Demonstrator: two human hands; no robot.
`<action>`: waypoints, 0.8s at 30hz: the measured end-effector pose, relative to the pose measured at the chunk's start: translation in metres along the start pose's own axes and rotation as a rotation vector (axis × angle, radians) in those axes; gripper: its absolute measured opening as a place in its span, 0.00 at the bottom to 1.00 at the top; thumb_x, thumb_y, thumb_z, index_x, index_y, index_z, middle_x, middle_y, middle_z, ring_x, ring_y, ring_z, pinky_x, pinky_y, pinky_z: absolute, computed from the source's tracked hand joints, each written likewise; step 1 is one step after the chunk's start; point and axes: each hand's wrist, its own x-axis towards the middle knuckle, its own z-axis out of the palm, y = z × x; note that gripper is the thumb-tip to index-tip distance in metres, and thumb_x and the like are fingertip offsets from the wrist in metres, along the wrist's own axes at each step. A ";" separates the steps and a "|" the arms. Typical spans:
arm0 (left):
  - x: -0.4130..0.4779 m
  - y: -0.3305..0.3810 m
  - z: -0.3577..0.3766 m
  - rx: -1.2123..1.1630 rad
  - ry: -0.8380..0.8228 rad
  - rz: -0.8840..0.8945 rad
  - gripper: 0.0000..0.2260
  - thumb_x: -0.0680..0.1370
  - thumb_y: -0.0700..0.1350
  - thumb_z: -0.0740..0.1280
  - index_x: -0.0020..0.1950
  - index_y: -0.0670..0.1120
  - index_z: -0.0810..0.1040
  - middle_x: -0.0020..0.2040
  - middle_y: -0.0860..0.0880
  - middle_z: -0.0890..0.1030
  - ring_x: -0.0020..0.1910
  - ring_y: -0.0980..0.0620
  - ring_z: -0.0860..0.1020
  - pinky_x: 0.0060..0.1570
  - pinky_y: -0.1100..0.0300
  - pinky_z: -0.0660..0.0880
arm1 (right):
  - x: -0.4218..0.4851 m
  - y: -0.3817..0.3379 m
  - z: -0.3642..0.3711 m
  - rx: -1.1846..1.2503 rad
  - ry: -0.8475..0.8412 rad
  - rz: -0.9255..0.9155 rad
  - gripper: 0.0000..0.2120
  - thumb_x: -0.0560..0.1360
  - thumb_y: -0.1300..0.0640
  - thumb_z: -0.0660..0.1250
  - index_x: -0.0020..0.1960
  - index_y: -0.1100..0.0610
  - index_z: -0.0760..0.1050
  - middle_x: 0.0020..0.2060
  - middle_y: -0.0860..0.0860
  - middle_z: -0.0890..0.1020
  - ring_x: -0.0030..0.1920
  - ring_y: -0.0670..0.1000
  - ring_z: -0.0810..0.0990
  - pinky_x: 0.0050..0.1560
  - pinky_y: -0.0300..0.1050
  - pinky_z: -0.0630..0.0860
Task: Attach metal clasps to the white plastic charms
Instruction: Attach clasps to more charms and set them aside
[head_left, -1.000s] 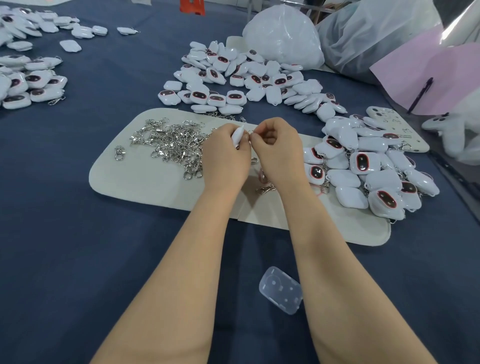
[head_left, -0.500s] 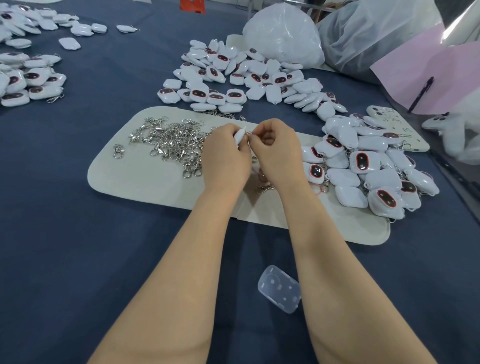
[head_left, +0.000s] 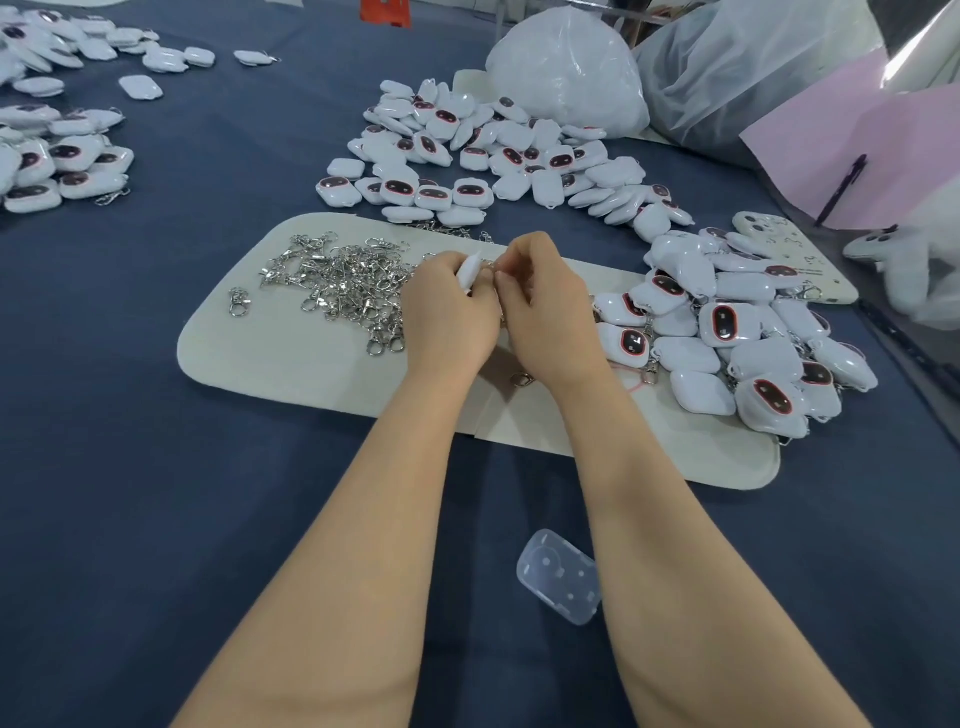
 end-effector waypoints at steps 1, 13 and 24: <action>0.001 0.000 0.000 -0.008 -0.004 -0.009 0.16 0.77 0.40 0.64 0.30 0.47 0.65 0.28 0.52 0.67 0.28 0.55 0.64 0.29 0.59 0.58 | 0.000 0.000 0.000 -0.006 0.002 -0.004 0.04 0.77 0.66 0.60 0.49 0.58 0.69 0.41 0.49 0.76 0.41 0.49 0.73 0.40 0.31 0.67; 0.004 0.001 -0.005 -0.195 -0.159 -0.106 0.06 0.76 0.42 0.67 0.48 0.39 0.80 0.37 0.44 0.78 0.37 0.46 0.75 0.42 0.52 0.76 | 0.002 0.003 -0.006 0.037 0.062 0.079 0.05 0.77 0.64 0.62 0.46 0.56 0.69 0.37 0.45 0.75 0.39 0.47 0.75 0.43 0.34 0.71; 0.002 0.002 -0.007 -0.433 -0.310 -0.136 0.07 0.77 0.38 0.67 0.48 0.47 0.70 0.43 0.47 0.79 0.31 0.58 0.81 0.36 0.61 0.81 | 0.005 0.006 -0.012 0.024 0.150 0.170 0.04 0.77 0.64 0.61 0.48 0.56 0.70 0.37 0.43 0.74 0.41 0.47 0.75 0.43 0.35 0.71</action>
